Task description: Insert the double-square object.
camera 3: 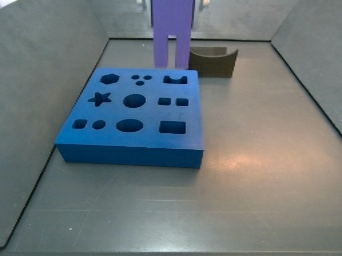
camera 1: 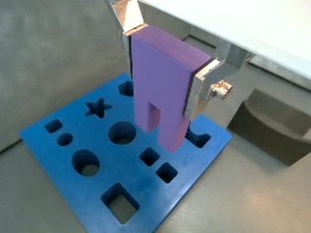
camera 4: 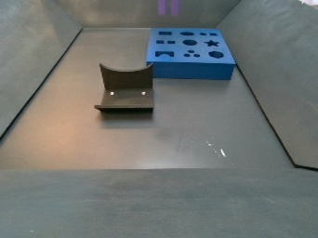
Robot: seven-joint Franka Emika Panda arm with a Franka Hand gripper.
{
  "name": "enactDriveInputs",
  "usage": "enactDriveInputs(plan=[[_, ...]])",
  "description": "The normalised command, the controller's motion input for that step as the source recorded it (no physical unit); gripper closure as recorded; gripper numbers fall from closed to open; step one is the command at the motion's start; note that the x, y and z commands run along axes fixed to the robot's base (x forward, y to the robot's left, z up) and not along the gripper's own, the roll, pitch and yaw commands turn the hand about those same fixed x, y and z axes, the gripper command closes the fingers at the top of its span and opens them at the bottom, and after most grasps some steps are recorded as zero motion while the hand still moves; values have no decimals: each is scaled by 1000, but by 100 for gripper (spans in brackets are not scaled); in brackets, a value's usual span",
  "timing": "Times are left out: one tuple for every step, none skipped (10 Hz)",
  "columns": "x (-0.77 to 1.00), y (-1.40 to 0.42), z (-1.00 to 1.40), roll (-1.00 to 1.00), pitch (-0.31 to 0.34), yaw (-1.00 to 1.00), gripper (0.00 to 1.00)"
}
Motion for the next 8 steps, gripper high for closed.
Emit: enactDriveInputs(plan=[[69, 117, -660, 0, -44, -120, 100], [69, 77, -497, 0, 0, -109, 100], [51, 29, -511, 20, 0, -106, 100], [77, 0, -554, 0, -4, -57, 100], [3, 0, -503, 14, 0, 0, 100], [51, 0, -406, 0, 0, 0, 100], [26, 0, -340, 0, 0, 0, 100], [180, 0, -303, 3, 16, 0, 100]])
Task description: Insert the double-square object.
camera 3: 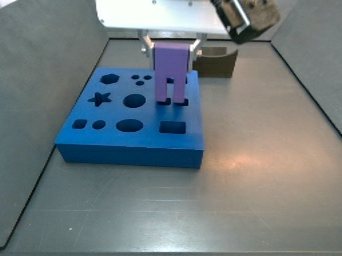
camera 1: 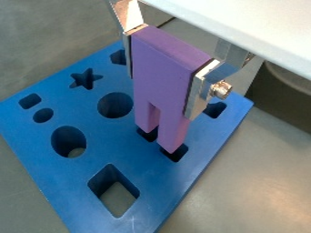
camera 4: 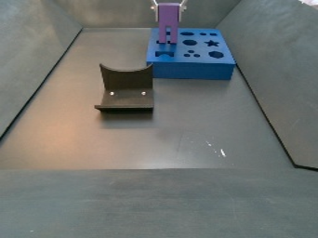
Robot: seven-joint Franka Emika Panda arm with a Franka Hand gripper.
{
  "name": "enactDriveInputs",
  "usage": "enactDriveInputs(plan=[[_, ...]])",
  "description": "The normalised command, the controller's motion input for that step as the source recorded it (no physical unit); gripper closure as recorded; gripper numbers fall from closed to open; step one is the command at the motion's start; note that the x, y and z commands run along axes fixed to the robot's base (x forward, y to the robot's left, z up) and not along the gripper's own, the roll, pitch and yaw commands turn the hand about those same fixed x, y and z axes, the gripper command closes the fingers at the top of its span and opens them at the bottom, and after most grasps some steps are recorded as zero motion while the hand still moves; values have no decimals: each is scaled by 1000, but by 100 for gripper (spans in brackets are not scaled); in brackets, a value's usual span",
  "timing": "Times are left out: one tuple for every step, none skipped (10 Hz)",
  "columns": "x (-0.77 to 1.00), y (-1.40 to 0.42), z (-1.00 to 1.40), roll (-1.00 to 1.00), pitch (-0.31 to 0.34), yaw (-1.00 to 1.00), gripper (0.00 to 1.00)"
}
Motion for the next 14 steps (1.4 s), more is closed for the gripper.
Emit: enactDriveInputs(plan=[[386, 0, -291, 31, 77, 0, 100], [420, -14, -337, 59, 84, 0, 100], [363, -34, -346, 53, 57, 9, 100], [0, -51, -357, 14, 0, 20, 100], [-149, -51, -434, 53, -90, 80, 100], [-280, -71, -449, 114, -147, 197, 100], [-217, -40, -457, 131, -140, 251, 100], [-54, -9, -506, 90, -106, 217, 100], [0, -60, -594, 70, -93, 83, 100], [0, -86, -671, 59, -114, 0, 100], [57, -69, -720, 0, -104, 0, 100], [0, 0, -620, 0, -203, 0, 100], [-86, 0, -551, 0, -194, 0, 100], [0, 0, -160, -59, -86, 0, 100]])
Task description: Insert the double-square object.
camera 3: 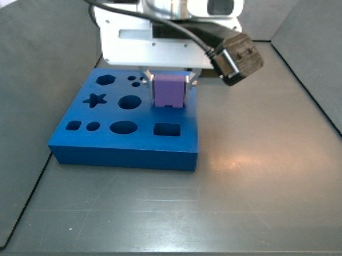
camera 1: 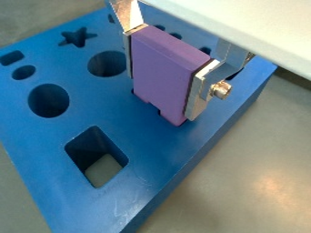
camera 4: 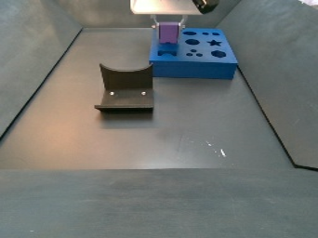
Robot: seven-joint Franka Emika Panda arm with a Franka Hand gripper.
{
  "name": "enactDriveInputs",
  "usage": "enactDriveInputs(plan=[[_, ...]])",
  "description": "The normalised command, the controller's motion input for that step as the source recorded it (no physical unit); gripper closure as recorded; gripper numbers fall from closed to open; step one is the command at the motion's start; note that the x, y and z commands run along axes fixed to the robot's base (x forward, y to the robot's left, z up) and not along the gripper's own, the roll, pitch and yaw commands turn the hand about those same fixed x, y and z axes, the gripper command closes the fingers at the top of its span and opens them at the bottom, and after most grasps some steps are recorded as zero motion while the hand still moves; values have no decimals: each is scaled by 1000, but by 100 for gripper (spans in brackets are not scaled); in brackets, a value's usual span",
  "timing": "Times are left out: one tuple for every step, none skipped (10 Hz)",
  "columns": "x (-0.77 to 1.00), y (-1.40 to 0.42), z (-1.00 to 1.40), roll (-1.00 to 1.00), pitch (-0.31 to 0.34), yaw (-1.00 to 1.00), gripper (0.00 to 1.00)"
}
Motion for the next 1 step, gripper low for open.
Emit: enactDriveInputs(plan=[[0, 0, 0, 0, 0, 0, 100]])
